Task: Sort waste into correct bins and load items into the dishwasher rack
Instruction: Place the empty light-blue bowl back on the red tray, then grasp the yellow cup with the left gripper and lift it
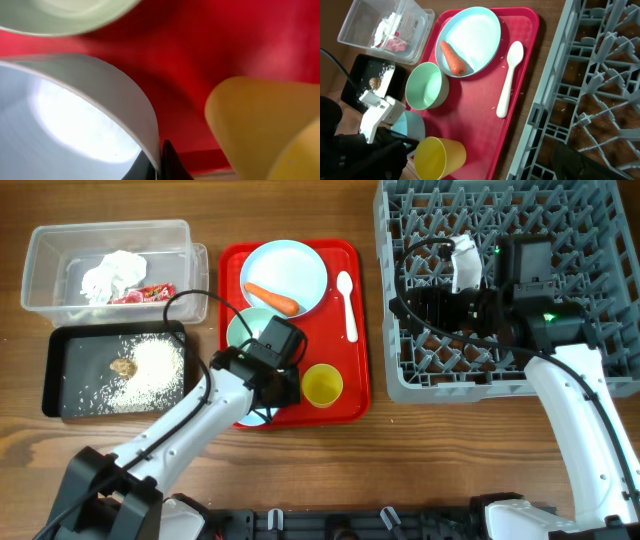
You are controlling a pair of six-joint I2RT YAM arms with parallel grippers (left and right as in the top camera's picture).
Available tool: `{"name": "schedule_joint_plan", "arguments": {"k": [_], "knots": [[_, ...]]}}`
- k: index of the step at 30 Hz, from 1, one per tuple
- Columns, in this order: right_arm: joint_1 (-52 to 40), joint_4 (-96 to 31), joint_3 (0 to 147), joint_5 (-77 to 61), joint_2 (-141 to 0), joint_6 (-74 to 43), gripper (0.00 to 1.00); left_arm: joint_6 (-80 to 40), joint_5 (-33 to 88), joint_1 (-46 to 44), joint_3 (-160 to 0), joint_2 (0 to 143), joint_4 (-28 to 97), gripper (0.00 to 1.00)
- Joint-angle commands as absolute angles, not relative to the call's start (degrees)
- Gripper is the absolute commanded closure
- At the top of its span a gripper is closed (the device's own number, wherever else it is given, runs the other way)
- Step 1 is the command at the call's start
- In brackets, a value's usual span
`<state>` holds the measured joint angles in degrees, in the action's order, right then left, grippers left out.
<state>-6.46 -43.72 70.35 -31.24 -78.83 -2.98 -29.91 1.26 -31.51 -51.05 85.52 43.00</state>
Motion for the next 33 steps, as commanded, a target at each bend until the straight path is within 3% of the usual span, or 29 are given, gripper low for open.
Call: {"name": "schedule_joint_plan", "arguments": {"k": [1, 3, 17, 19, 22, 25, 29, 33], "knots": [[-6.6, -43.7, 71.2, -30.9, -78.9, -3.4, 0.05, -30.5, 3.2, -33.7, -50.6, 85.5, 42.1, 0.60], [-6.6, -43.7, 71.2, -30.9, -78.9, -3.4, 0.05, -30.5, 3.2, -33.9, -50.6, 85.5, 40.9, 0.50], [-6.6, -43.3, 71.2, -30.3, -79.7, -3.2, 0.05, -28.8, 5.0, -26.8, -54.8, 84.4, 34.7, 0.36], [-6.6, -43.6, 71.2, -30.3, -80.3, -3.2, 0.05, -21.6, 14.6, -26.7, -54.9, 84.3, 32.8, 0.37], [-6.6, -42.9, 71.2, -30.3, -80.6, -3.2, 0.05, -20.8, 15.4, -28.4, -54.9, 84.3, 32.1, 0.35], [-6.6, -42.9, 71.2, -30.3, -80.7, -3.2, 0.05, -20.6, 15.4, -28.4, -54.9, 84.3, 32.4, 0.38], [-6.6, -42.7, 71.2, -30.3, -80.8, -3.2, 0.05, -19.7, 14.7, -29.5, -54.6, 85.9, 33.5, 0.60], [-6.6, -43.0, 71.2, -30.3, -80.8, -3.1, 0.05, -19.7, 14.7, -30.8, -54.6, 88.2, 33.3, 0.64]]}}
